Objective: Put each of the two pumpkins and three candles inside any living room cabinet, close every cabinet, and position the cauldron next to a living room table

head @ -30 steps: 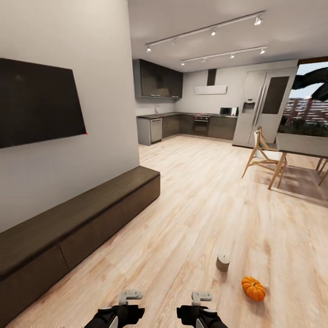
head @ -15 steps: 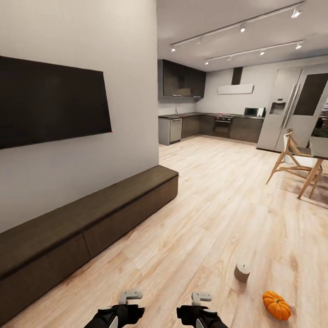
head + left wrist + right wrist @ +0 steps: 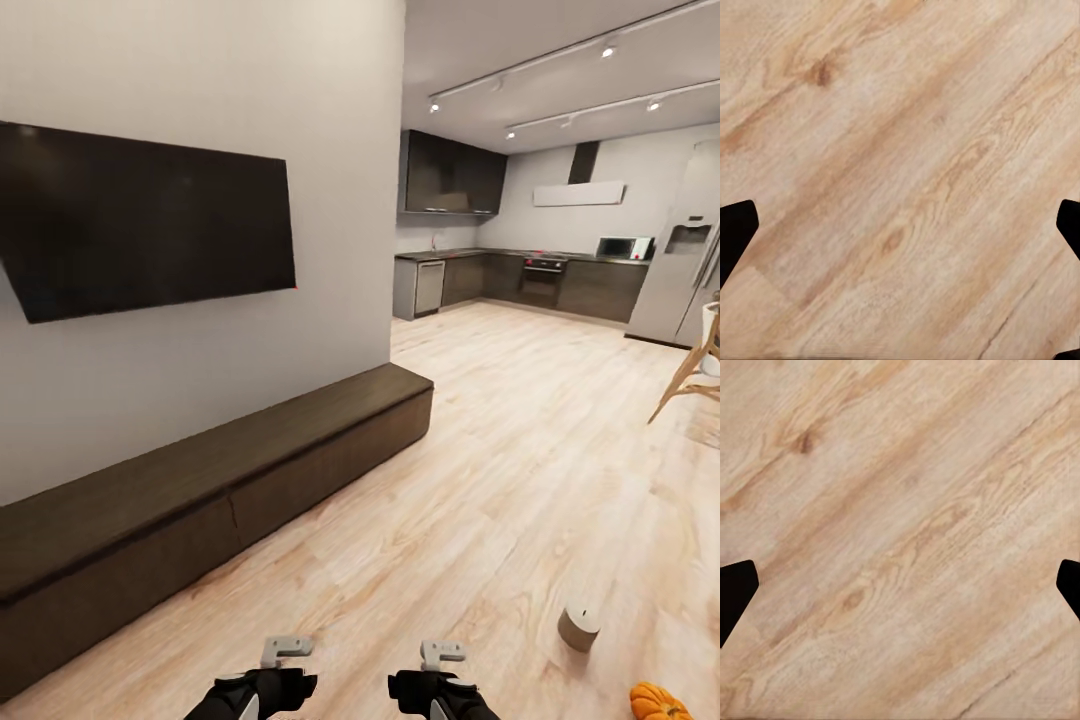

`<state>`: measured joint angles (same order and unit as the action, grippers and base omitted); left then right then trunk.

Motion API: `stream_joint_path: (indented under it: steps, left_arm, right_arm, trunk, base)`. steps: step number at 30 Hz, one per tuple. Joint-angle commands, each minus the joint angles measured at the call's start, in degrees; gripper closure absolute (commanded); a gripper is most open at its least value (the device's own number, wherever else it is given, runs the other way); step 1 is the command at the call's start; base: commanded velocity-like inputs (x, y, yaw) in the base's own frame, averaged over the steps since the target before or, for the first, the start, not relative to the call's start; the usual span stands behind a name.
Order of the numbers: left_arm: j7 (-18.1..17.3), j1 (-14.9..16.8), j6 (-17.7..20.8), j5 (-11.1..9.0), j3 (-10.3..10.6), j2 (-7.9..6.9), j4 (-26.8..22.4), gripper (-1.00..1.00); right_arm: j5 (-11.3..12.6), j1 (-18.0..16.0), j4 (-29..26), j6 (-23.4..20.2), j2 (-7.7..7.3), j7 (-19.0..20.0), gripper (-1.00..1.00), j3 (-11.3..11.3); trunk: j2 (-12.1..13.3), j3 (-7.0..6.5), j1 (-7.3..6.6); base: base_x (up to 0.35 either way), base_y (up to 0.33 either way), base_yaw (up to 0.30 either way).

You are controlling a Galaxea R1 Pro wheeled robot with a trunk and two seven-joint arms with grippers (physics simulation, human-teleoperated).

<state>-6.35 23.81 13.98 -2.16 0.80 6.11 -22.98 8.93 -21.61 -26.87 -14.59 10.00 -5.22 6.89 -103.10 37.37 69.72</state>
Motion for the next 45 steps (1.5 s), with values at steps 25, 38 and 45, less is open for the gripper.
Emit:
stream_joint_path:
  steps: [25,38,45]
  left_arm:
    - [-0.07,0.01,-0.51,-0.22,0.08,0.04,-0.04,-1.0]
    - [-0.07,0.01,-0.62,-0.22,0.08,0.03,-0.04,-1.0]
    - [-0.07,0.01,-0.62,-0.22,0.06,0.04,-0.04,-1.0]
  right_arm:
    - [0.6,-0.01,-0.12,-0.26,0.0,-0.49,-1.0,0.23]
    - [0.57,-0.01,-0.12,-0.26,0.0,-0.49,-1.0,0.23]
    - [0.56,-0.01,-0.12,-0.26,0.0,-0.49,-1.0,0.23]
  trunk:
    - [-0.03,0.06,-0.01]
    - [-0.03,0.06,-0.01]
    - [-0.03,0.06,-0.01]
  base:
    - [0.0,0.0,0.289]
    - [0.0,0.0,0.289]
    - [0.0,0.0,0.289]
